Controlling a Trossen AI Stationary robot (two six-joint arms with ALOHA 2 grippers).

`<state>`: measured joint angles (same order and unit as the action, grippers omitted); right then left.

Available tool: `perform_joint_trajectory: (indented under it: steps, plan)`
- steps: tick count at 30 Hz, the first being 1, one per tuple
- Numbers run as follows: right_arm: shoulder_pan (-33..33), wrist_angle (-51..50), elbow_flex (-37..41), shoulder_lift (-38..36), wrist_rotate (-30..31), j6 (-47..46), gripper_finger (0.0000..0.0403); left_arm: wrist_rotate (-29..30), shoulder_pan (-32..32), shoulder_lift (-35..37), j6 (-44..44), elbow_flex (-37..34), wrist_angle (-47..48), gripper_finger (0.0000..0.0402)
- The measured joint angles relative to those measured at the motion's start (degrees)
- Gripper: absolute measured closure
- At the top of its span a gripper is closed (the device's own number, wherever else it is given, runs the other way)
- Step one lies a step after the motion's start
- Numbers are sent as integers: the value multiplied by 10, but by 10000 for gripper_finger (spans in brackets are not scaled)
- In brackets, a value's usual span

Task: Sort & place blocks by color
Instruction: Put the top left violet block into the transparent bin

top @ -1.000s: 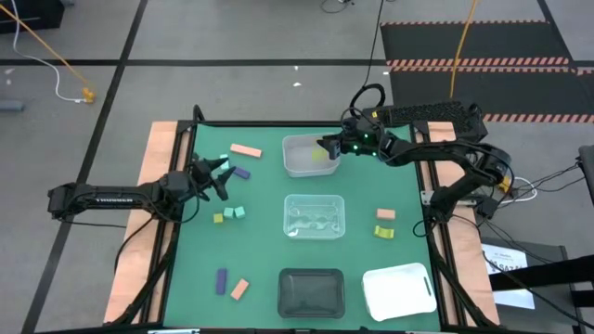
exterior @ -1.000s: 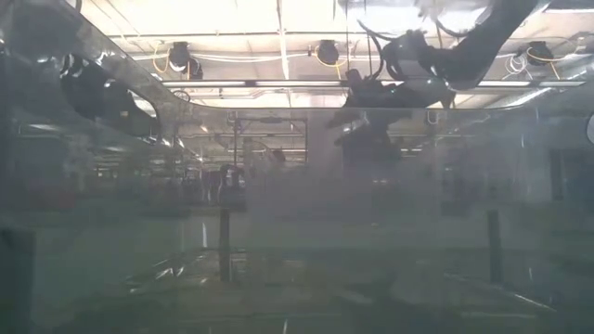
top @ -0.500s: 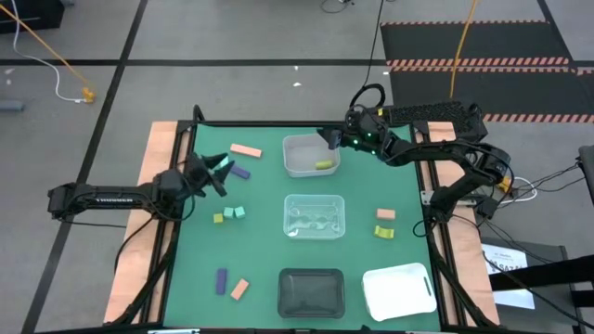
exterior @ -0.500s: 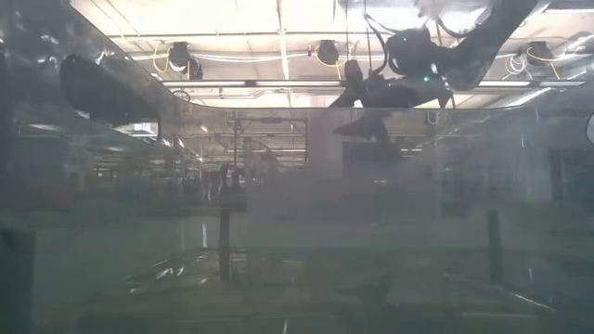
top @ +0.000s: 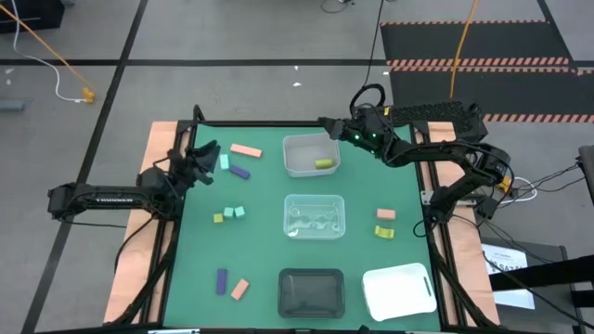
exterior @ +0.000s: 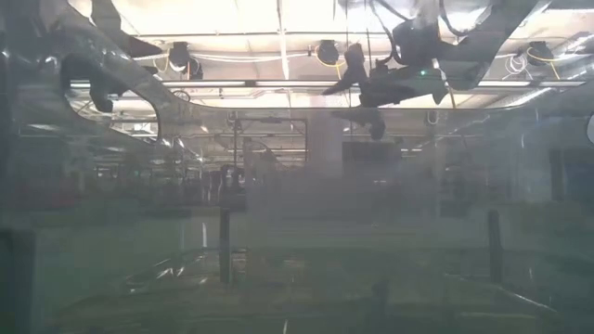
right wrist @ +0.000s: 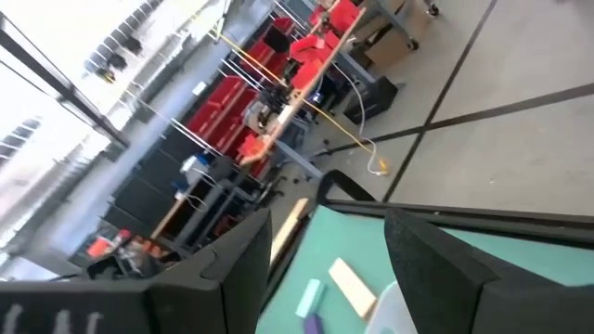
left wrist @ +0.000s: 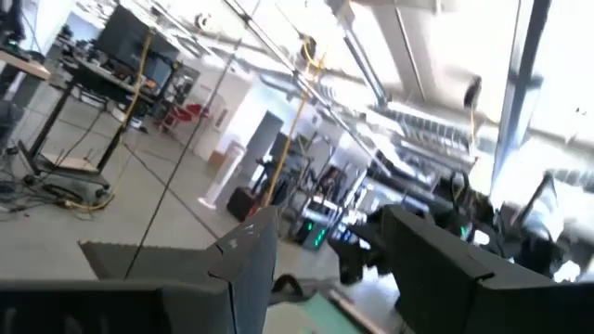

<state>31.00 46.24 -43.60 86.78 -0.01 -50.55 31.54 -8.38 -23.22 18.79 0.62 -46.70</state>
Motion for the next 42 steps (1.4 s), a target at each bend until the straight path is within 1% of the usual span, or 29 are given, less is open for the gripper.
perform_joint_trajectory:
  steps: [4,7,9,12,16,21,23,25,32,34,36,39,42]
  plan:
    - [0,3,0,0,-10,-12,202,0,-1,0,21,0,-12,204]
    - [-1,3,0,0,-33,-13,202,2,-2,0,60,0,-12,204]
    - [-4,3,0,0,-35,-19,202,-12,-2,0,88,0,-12,204]
    - [-4,3,0,0,-37,-24,202,-29,-2,0,72,0,-12,204]
    - [-4,3,0,0,-30,-23,202,-20,-2,0,74,0,-12,204]
    - [-4,3,0,0,-30,-24,202,27,-3,0,118,0,-15,204]
    - [-4,3,0,0,-31,-20,202,30,-3,0,122,0,-16,204]
    - [-4,4,0,0,-31,-9,202,19,-3,0,135,0,-23,204]
    - [5,26,0,0,-32,33,202,0,-13,0,91,1,-73,204]
    - [9,29,0,0,-32,45,202,-12,-18,0,87,12,-54,204]
    - [13,29,0,-2,-32,54,202,-19,-22,-1,87,32,-9,204]
    - [19,29,0,-12,-32,67,202,-35,-30,-17,74,84,113,204]
    - [25,25,0,-20,-33,81,202,-58,-39,-47,43,150,250,204]
